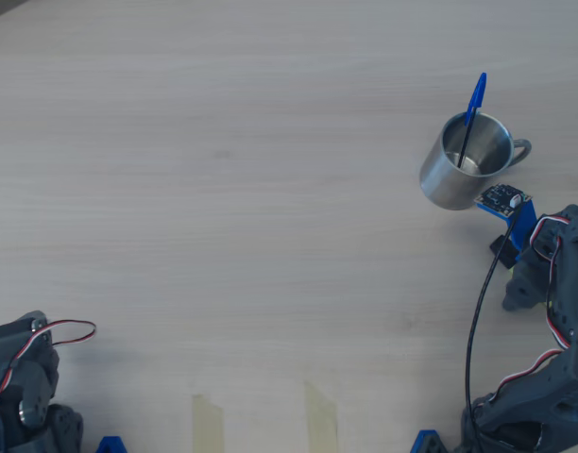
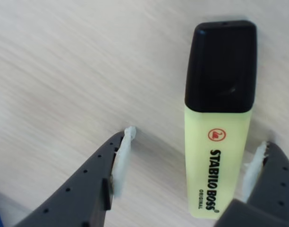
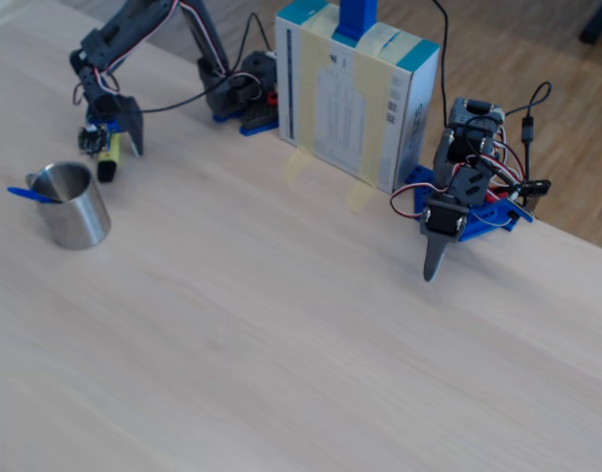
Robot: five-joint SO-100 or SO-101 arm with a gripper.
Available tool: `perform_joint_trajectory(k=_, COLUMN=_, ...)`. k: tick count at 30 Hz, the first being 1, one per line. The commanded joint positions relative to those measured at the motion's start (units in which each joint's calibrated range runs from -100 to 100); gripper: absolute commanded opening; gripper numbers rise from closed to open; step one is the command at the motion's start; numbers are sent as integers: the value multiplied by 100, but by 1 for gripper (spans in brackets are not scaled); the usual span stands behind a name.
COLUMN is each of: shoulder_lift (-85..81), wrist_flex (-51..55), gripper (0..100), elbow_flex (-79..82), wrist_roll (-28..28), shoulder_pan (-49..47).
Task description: Grab the yellow pen and put it in the silver cup.
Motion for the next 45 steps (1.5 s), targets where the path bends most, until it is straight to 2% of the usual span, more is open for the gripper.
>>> perform_joint_trajectory(k=1, shoulder_lift=-83, wrist_flex=-6, gripper=37, elbow_flex=82, wrist_roll=-19, shoulder_pan=35)
perform_joint_trajectory(k=3, shoulder_lift=-91, wrist_flex=-6, gripper=36, elbow_flex=82, wrist_roll=-19, shoulder_pan=35)
perform_joint_trajectory(k=10, shoulder_lift=-141, wrist_flex=-58, gripper=24, elbow_flex=82, wrist_roll=-19, shoulder_pan=27)
perform_joint_trajectory(k=20, shoulder_lift=-175, wrist_flex=-58, gripper=15, elbow_flex=92, wrist_roll=-19, shoulder_pan=18)
perform_joint_trajectory(k=45, shoulder_lift=-441, wrist_flex=2, gripper=14, elbow_flex=82, wrist_roll=-19, shoulder_pan=9)
